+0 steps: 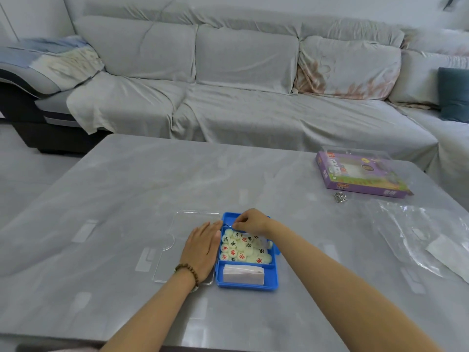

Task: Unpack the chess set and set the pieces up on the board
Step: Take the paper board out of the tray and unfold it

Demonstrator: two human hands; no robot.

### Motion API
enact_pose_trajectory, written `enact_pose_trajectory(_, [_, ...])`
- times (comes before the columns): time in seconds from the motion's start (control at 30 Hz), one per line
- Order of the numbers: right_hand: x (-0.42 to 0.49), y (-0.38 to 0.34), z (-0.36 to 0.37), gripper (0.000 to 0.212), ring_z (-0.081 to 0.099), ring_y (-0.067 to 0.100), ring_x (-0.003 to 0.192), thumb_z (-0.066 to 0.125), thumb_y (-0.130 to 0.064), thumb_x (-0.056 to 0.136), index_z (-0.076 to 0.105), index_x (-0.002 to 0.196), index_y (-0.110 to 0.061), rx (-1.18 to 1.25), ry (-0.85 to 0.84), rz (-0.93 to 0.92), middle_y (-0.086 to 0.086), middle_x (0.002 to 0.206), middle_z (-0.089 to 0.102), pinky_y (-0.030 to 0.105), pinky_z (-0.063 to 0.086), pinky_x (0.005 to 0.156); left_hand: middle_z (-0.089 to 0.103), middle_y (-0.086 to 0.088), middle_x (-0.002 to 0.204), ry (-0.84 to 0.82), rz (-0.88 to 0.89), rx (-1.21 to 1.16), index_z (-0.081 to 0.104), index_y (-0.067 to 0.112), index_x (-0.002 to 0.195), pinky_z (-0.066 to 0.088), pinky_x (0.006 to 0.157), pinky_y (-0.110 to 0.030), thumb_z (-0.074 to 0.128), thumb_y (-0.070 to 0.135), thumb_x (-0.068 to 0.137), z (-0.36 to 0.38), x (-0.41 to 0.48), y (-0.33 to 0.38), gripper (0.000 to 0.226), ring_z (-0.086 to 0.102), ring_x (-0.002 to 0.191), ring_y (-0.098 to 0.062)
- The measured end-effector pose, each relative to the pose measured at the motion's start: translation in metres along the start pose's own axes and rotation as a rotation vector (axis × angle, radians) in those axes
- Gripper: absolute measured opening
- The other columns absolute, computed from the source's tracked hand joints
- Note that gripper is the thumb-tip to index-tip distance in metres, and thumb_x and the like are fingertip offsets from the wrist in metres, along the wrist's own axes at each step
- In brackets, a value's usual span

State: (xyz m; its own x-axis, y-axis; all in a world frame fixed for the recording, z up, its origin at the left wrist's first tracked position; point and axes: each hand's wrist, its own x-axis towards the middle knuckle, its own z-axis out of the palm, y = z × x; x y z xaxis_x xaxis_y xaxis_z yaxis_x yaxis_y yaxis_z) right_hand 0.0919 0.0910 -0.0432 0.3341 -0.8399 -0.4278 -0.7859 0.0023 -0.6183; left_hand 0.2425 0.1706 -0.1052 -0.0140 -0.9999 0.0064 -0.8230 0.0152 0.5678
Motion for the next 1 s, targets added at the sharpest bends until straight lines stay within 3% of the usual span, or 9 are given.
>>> enact_pose_trajectory(0.13, [0.008,0.001,-0.004,0.036,0.065,0.027,0.089,0.063,-0.028,0.087,0.067,0.102,0.004,0.011,-0.012,0.061,0.022,0.107,0.067,0.023,0.045,0.066,0.024,0.008,0.152,0.001,0.014,-0.002,0.020,0.026,0.146,0.002,0.112,-0.022,0.012,0.038,0.100,0.000,0.000,-0.001,0.049,0.012,0.142,-0.008])
enact_pose_trajectory(0.23, [0.002,0.007,-0.006,0.023,0.058,0.010,0.073,0.068,-0.031,0.084,0.072,0.093,-0.011,0.103,0.050,0.024,0.011,0.092,0.069,0.018,0.046,0.062,0.026,0.008,0.151,-0.009,0.024,-0.027,0.023,0.026,0.145,0.004,0.113,-0.024,0.014,0.039,0.099,-0.001,0.000,-0.002,0.049,0.014,0.141,-0.008])
enact_pose_trajectory(0.37, [-0.014,0.023,-0.021,0.020,0.059,0.005,0.077,0.068,-0.031,0.083,0.073,0.094,-0.016,0.261,0.131,-0.042,-0.001,0.089,0.070,0.012,0.047,0.064,0.043,0.005,0.140,0.017,0.049,-0.130,0.038,0.024,0.138,0.021,0.109,-0.027,0.022,0.046,0.097,-0.010,0.011,0.005,0.050,0.031,0.133,-0.012])
enact_pose_trajectory(0.53, [-0.041,0.086,-0.078,0.013,0.055,0.008,0.064,0.064,-0.024,0.087,0.072,0.089,-0.014,0.415,0.398,-0.005,-0.001,0.077,0.067,0.010,0.043,0.054,0.043,0.006,0.138,0.002,0.123,-0.200,0.043,0.023,0.135,0.024,0.108,-0.024,0.037,0.039,0.097,-0.006,0.057,0.056,0.042,0.030,0.131,-0.009])
enact_pose_trajectory(0.73, [-0.067,0.200,-0.144,0.011,0.046,0.012,0.050,0.067,-0.016,0.085,0.072,0.085,-0.006,0.531,0.774,0.181,0.002,0.062,0.058,0.016,0.039,0.045,0.040,0.003,0.143,-0.215,0.226,-0.207,0.041,0.020,0.137,0.023,0.110,-0.027,0.036,0.039,0.097,0.065,0.123,0.160,0.045,0.030,0.134,-0.015])
enact_pose_trajectory(0.93, [-0.035,0.258,-0.180,0.008,0.049,0.005,0.040,0.067,-0.012,0.084,0.070,0.077,-0.012,0.561,0.853,0.209,0.000,0.060,0.062,0.017,0.040,0.044,0.035,-0.003,0.147,-0.289,0.351,-0.054,0.031,0.015,0.142,0.018,0.110,-0.026,0.027,0.036,0.100,0.137,0.171,0.231,0.048,0.029,0.135,-0.018])
enact_pose_trajectory(1.0, [-0.019,0.266,-0.184,0.016,0.050,0.004,0.042,0.065,-0.013,0.086,0.069,0.071,-0.018,0.514,0.915,0.191,-0.003,0.060,0.063,0.022,0.044,0.051,0.030,0.000,0.149,-0.278,0.376,-0.003,0.025,0.018,0.144,0.013,0.111,-0.029,0.023,0.037,0.100,0.153,0.182,0.240,0.048,0.024,0.137,-0.018])
